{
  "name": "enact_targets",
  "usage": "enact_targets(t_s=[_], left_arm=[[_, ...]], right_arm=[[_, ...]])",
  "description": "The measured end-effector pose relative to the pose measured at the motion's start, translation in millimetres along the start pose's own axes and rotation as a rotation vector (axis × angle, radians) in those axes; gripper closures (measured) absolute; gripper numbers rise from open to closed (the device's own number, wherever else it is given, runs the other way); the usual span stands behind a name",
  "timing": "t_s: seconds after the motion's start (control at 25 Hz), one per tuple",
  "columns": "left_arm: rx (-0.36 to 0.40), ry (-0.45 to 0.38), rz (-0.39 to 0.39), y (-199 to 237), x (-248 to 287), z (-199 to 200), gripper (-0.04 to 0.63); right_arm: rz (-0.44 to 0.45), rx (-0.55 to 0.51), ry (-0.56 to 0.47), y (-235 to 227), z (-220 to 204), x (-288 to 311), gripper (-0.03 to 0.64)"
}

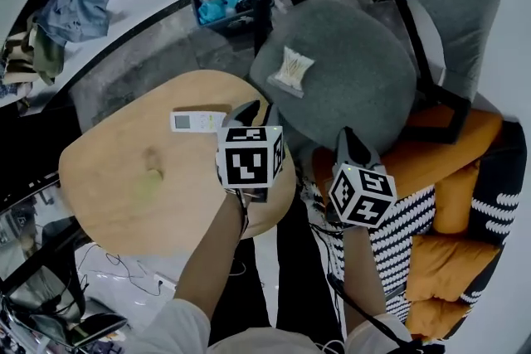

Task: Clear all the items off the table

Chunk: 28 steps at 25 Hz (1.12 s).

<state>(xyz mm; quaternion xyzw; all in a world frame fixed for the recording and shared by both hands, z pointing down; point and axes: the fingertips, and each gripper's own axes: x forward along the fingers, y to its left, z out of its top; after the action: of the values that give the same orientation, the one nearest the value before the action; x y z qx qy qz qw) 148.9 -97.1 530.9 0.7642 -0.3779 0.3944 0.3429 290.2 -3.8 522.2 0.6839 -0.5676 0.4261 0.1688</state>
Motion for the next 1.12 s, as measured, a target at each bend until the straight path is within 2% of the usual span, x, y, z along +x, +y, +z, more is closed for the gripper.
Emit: enact_targets(t_s=[0.24, 0.52, 0.68, 0.84, 1.12], left_arm=[[-0.002, -0.025, 0.005, 25.4, -62.2, -43.1, 0.586], [-0.113, -0.056, -0.017, 62.5, -122.0, -93.1, 0.588], [-0.121, -0.068, 0.003, 86.2, -140.9, -117.0, 0.588], [-0.146, -0.084, 0.017, 101.6, -157.3, -135.1, 0.588], [-0.248, -0.094, 0.058, 144.2, -181.0, -170.4, 0.588]], right_arm=[[0.048, -0.053, 0.003, 65.3, -12.1, -18.4, 0.593], [0.083, -0.059, 0.014, 131.1, -38.7, -43.8, 0.592], [0.103, -0.069, 0.027, 160.3, -58.5, -45.5, 0.592], [0.118, -0.104, 0.046, 185.0, -69.9, -42.0, 0.594], [0.182, -0.212, 0.088, 243.9, -81.1, -30.9, 0.592]])
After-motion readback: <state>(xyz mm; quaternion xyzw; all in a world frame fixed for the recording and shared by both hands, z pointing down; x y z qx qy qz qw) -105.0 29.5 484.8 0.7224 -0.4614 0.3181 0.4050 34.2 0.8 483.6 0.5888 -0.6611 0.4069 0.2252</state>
